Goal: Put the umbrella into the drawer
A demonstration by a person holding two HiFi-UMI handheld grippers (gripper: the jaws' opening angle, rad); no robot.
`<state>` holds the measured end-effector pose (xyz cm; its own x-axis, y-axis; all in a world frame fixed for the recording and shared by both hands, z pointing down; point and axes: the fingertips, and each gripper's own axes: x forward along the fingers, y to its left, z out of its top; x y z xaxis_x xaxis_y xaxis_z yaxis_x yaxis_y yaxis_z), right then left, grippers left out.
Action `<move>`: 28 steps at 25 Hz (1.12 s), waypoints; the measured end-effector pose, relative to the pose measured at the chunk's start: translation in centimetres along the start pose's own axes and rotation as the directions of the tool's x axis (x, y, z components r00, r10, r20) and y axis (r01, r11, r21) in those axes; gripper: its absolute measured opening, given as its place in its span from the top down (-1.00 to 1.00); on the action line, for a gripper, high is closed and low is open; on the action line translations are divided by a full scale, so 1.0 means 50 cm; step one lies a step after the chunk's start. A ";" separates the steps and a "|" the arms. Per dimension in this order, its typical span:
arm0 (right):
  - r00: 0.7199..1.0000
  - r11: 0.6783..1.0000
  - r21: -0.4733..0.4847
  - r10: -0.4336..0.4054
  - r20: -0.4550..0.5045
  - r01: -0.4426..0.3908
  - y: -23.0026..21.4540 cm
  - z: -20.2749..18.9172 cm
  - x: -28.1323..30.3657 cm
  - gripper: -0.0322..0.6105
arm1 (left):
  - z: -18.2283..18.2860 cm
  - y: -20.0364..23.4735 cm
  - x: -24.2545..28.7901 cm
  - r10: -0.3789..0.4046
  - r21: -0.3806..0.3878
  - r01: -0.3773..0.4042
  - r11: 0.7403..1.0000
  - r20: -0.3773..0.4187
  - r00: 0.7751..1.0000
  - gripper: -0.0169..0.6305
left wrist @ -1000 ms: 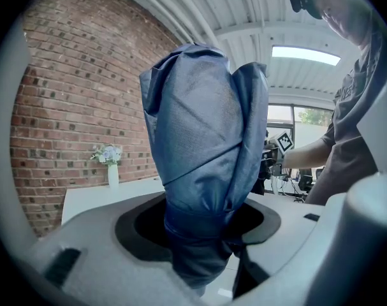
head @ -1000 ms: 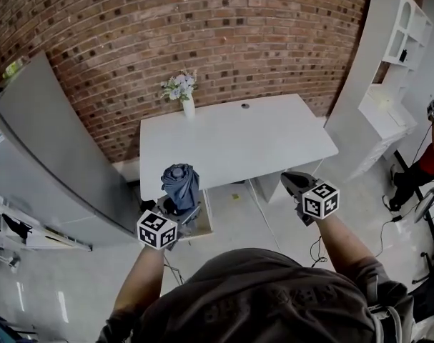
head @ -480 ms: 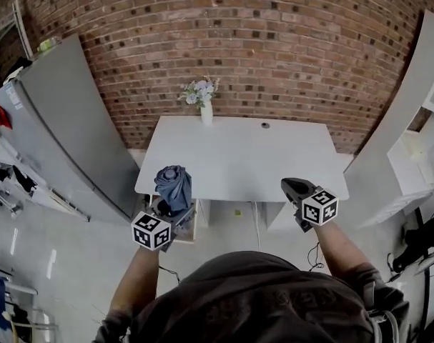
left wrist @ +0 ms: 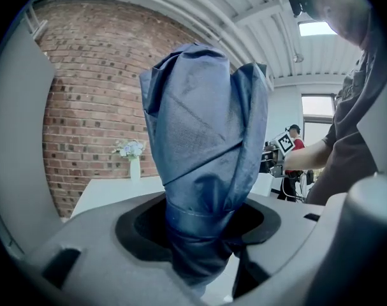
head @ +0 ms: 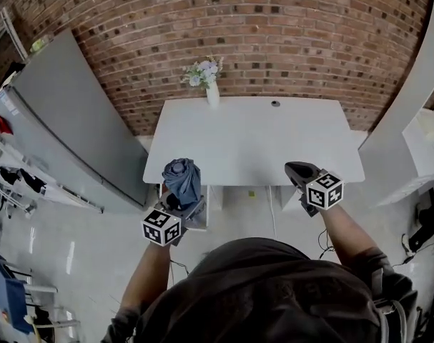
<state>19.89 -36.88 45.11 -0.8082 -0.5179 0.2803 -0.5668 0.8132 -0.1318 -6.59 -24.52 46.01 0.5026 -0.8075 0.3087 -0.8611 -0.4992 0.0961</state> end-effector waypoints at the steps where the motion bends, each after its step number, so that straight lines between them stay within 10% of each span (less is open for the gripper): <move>1: 1.000 1.000 0.005 -0.007 -0.003 0.007 0.010 -0.003 0.014 0.92 | -0.003 0.017 -0.004 -0.008 0.005 0.008 1.000 -0.005 1.000 0.16; 17: 0.993 0.993 -0.069 0.096 -0.066 -0.100 0.128 0.013 0.133 0.92 | -0.121 0.146 -0.041 0.071 -0.118 -0.081 0.990 -0.091 0.993 0.16; 28: 0.957 0.963 -0.086 0.240 -0.164 -0.256 0.243 -0.032 0.287 0.93 | -0.313 0.245 -0.065 0.181 -0.119 -0.219 0.968 -0.270 0.946 0.16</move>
<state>1.68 -34.02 49.05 -0.8832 -0.2574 0.3921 -0.3253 0.9384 -0.1167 -19.97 -23.10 61.02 0.2991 -0.7694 0.5645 -0.9531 -0.2691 0.1383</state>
